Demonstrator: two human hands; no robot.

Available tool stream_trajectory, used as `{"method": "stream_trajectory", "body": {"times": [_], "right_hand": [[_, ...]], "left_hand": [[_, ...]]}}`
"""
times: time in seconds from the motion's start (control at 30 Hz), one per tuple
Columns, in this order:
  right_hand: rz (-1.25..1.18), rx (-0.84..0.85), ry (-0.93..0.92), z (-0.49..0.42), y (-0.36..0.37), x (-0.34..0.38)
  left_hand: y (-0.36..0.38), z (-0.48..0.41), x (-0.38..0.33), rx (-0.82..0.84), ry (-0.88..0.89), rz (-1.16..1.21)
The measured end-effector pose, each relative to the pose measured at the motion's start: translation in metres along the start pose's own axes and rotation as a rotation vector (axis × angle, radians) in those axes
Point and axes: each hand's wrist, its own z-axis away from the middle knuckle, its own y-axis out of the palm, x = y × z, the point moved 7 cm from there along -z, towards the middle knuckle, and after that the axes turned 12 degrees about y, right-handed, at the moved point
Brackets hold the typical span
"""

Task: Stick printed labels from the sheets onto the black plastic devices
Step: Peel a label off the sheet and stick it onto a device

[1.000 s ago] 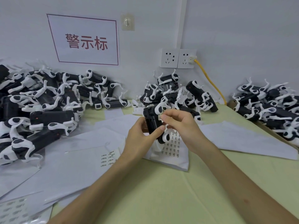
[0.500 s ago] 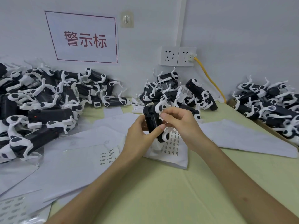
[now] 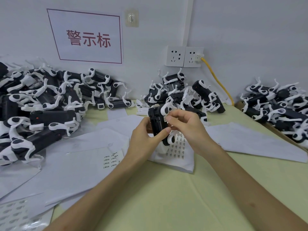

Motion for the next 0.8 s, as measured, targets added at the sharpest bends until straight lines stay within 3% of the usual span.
{"method": "stream_trajectory", "body": {"times": [0.8], "right_hand": [[-0.009, -0.061, -0.011, 0.0019, 0.002, -0.0051]], "left_hand": [[0.0007, 0.001, 0.0021, 0.028, 0.037, -0.055]]}}
